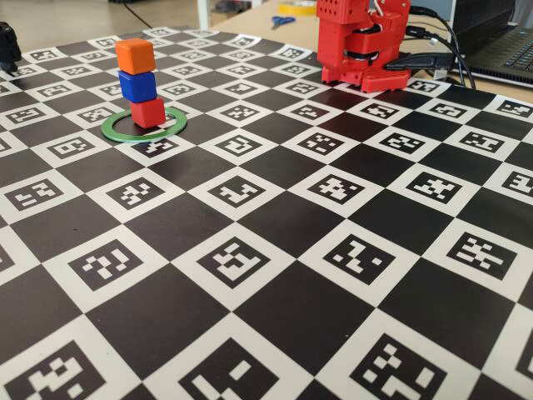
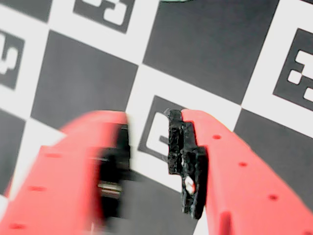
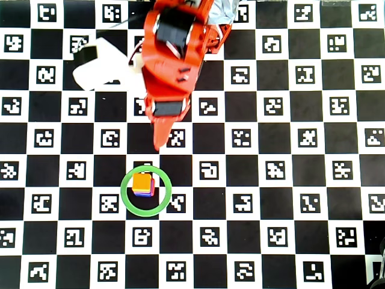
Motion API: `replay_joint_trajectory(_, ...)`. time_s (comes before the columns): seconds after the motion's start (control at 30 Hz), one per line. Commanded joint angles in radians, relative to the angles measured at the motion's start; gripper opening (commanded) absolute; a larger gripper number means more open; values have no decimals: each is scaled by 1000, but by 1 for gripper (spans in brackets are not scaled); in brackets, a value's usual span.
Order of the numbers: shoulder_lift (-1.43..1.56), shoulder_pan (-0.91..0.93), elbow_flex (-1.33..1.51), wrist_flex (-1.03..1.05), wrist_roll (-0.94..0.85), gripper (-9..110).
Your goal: Grab the red cube then put it in the green circle then put the blue cube on top and finally the orange cube on top
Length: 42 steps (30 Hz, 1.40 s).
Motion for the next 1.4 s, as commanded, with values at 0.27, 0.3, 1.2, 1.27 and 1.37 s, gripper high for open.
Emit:
replay_joint_trajectory(0.27, 334, -41, 259, -52, -282, -5)
replay_joint_trajectory(0.3, 359, -48, 293, -66, -316, -5)
replay_joint_trajectory(1.2, 934, -268, 1092, -284, -758, -5)
replay_joint_trajectory(1.27, 945, -264, 1129, -285, -746, -5)
replay_joint_trajectory(1.37, 977, -264, 1190, -282, -730, -5)
